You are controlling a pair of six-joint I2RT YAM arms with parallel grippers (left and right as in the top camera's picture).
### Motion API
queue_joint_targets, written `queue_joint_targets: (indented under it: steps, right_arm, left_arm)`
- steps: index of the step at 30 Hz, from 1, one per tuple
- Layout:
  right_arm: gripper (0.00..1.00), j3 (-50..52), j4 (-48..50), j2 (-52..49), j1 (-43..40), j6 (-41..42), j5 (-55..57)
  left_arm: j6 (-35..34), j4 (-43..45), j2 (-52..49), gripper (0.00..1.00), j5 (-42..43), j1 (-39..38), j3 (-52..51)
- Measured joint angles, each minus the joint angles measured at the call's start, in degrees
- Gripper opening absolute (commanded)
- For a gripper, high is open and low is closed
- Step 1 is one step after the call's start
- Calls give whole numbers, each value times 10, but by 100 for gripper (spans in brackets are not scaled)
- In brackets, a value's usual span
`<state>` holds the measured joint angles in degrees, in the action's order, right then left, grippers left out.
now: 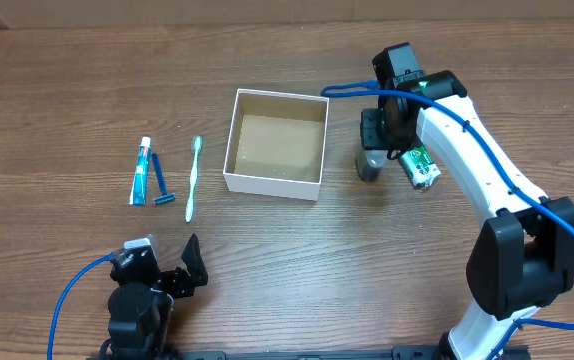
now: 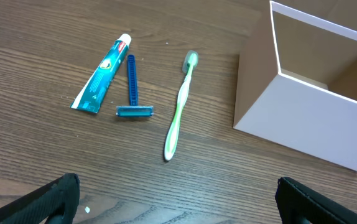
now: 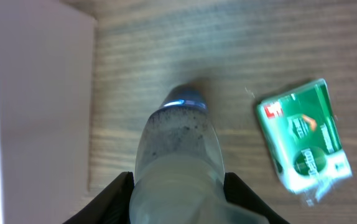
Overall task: Pack container
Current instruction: 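Carry the bottle with the right gripper into the box and release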
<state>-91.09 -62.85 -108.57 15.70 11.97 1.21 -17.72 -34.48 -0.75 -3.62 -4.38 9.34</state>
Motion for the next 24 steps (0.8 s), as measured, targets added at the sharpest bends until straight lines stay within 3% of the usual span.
queue_joint_targets:
  steps: [4, 9, 17, 24]
  right_arm:
    - [26, -3, -34, 8, 1, 0, 8]
    - [26, -42, -76, 64, 24, 0, 17]
    - [27, -144, -67, 178, 158, 20, -7]
    - [27, -147, -7, 120, 204, 69, 2]
  left_arm:
    - [0, 0, 0, 100, 0, 0, 0]
    - [0, 0, 0, 100, 0, 0, 0]
    - [0, 0, 0, 100, 0, 0, 0]
    - [0, 0, 0, 100, 0, 0, 0]
